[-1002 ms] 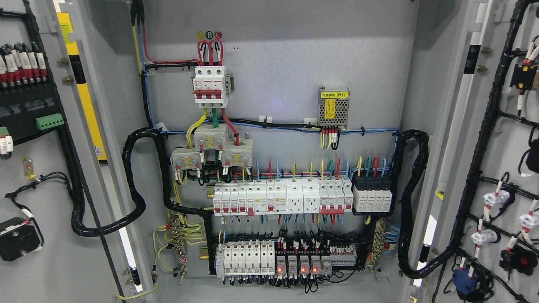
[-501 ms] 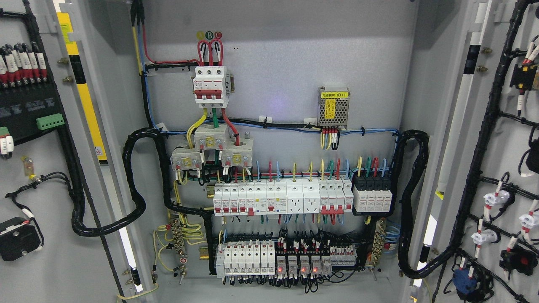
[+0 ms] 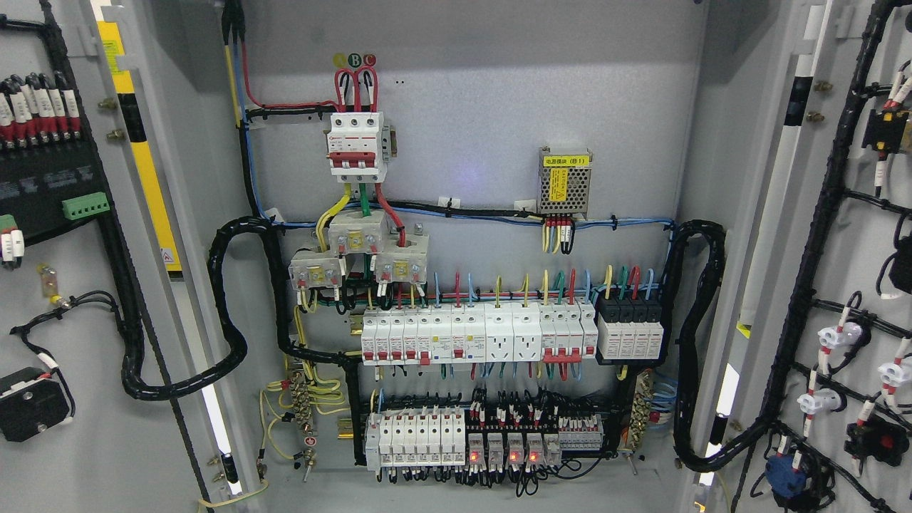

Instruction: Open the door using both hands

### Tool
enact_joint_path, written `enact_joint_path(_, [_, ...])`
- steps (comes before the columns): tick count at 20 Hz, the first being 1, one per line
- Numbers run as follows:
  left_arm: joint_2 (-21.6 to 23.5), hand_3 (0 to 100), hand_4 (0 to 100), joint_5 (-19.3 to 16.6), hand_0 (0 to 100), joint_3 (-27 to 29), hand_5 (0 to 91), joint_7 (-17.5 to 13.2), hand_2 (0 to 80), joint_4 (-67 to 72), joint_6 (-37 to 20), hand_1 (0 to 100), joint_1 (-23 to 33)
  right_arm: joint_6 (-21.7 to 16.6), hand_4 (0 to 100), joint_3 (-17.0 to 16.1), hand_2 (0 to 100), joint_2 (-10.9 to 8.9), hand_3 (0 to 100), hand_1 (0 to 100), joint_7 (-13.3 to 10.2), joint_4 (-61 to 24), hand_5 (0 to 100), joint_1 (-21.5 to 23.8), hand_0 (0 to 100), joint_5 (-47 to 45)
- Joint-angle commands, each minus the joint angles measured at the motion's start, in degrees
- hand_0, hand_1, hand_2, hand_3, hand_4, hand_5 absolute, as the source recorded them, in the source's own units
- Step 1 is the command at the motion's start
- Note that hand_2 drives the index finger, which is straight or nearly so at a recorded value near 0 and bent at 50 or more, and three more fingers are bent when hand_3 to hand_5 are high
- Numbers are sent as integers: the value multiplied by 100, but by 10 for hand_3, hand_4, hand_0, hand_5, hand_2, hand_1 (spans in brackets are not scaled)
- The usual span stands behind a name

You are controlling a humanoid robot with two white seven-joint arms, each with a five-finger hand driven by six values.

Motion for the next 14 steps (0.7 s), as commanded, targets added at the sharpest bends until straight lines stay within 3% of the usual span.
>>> enact_joint_path(1, [148, 0, 0, -214, 0, -248, 0, 24, 0, 615, 224, 0, -156, 591, 0, 52, 0, 232, 0, 0, -100, 1067, 0, -246, 242, 60])
enact_joint_path(5, [175, 0, 0, -214, 0, -248, 0, 15, 0, 615, 681, 0, -200, 645, 0, 52, 0, 188, 0, 0, -688, 1094, 0, -334, 241, 271])
enact_joint_path(12, [184, 0, 0, -240, 0, -257, 0, 15, 0, 615, 726, 0, -209, 820, 0, 43, 0, 170, 0, 0, -742, 1190, 0, -449, 242, 280])
enact_joint_path(14, [184, 0, 0, -389, 0, -248, 0, 15, 0, 615, 726, 0, -209, 820, 0, 43, 0, 170, 0, 0, -751, 1190, 0, -457, 241, 280])
